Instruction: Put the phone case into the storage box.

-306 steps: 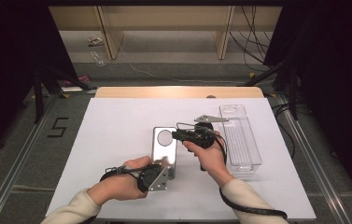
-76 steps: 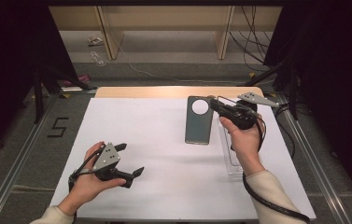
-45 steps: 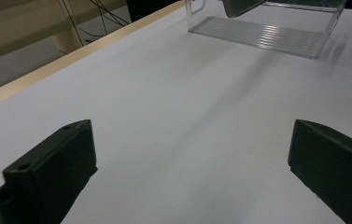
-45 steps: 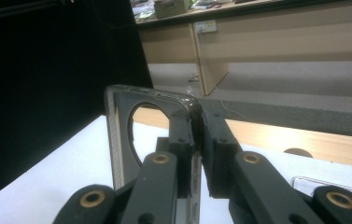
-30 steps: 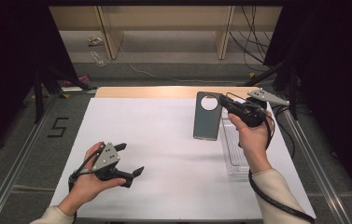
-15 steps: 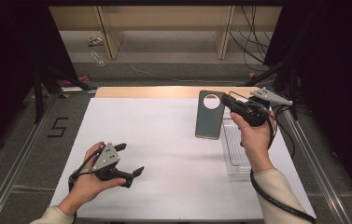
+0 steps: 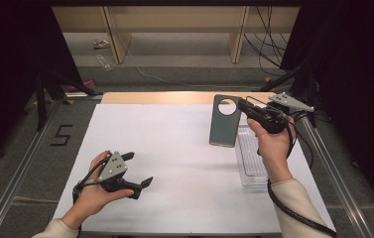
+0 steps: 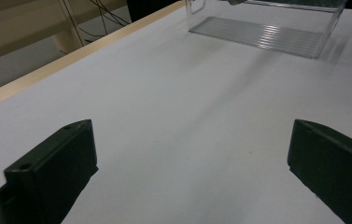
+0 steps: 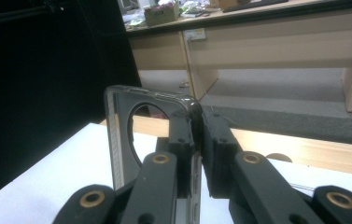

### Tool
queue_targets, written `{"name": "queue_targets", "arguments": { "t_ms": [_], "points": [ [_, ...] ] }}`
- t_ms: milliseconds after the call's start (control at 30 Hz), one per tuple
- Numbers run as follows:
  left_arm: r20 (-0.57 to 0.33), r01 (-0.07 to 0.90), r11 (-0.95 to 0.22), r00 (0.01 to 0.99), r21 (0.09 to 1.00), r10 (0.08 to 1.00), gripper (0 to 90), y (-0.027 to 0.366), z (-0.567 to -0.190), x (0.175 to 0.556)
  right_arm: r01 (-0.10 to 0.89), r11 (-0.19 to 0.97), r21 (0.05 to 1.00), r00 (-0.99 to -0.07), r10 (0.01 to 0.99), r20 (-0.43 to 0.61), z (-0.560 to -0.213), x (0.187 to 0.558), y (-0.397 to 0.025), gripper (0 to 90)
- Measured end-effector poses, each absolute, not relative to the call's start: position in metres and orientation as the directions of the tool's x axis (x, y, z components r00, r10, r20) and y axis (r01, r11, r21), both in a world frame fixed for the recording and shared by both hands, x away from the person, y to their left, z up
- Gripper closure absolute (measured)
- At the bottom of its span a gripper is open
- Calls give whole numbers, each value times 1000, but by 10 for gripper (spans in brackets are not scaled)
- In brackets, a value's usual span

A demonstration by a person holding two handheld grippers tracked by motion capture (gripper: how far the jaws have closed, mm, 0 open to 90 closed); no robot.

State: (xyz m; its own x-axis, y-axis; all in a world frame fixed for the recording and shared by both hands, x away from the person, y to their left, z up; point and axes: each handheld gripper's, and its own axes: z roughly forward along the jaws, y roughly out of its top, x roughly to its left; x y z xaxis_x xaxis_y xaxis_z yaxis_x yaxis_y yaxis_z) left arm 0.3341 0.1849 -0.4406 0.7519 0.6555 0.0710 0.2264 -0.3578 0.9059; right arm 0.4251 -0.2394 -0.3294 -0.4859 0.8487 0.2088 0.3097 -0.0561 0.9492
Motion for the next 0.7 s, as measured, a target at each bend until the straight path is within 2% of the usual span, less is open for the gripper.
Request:
{"name": "queue_targets", "arguments": {
  "t_ms": [700],
  "points": [
    [69,227,-356,752,906,655,13,185,-441,334,296,-62,953,-471,859,202,-325,424,-247,834]
  ]
}}
